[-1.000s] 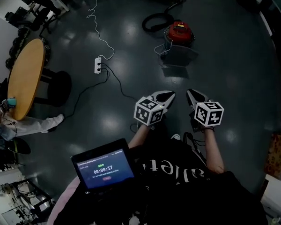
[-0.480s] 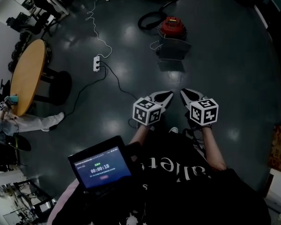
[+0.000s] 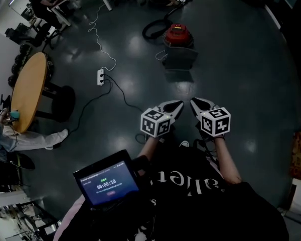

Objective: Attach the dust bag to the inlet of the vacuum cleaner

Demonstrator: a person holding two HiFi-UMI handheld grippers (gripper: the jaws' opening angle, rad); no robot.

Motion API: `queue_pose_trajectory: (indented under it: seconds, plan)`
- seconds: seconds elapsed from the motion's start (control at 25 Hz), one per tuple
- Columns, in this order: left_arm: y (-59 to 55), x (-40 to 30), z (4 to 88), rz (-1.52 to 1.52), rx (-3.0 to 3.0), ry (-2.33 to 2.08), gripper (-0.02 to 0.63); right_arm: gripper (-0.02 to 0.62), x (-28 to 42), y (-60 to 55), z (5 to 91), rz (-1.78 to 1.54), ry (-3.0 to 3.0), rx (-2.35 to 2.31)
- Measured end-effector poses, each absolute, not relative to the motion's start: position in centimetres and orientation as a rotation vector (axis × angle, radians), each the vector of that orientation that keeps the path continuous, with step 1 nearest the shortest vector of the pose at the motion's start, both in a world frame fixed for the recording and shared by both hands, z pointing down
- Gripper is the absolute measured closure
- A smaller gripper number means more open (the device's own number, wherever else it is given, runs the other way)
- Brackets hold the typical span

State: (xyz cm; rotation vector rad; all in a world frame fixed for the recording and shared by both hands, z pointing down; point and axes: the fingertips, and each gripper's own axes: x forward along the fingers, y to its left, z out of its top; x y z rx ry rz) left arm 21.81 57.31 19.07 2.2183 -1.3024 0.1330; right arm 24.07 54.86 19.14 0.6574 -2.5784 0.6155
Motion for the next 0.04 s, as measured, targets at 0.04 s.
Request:
queue_pose_trajectory:
  seconds: [0.04]
  plan:
    - [57.15, 22.09, 19.27, 0.138, 2.221, -1.299, 0.601, 0.557, 24.29, 54.63, 19.3, 0.614, -2.578, 0.659]
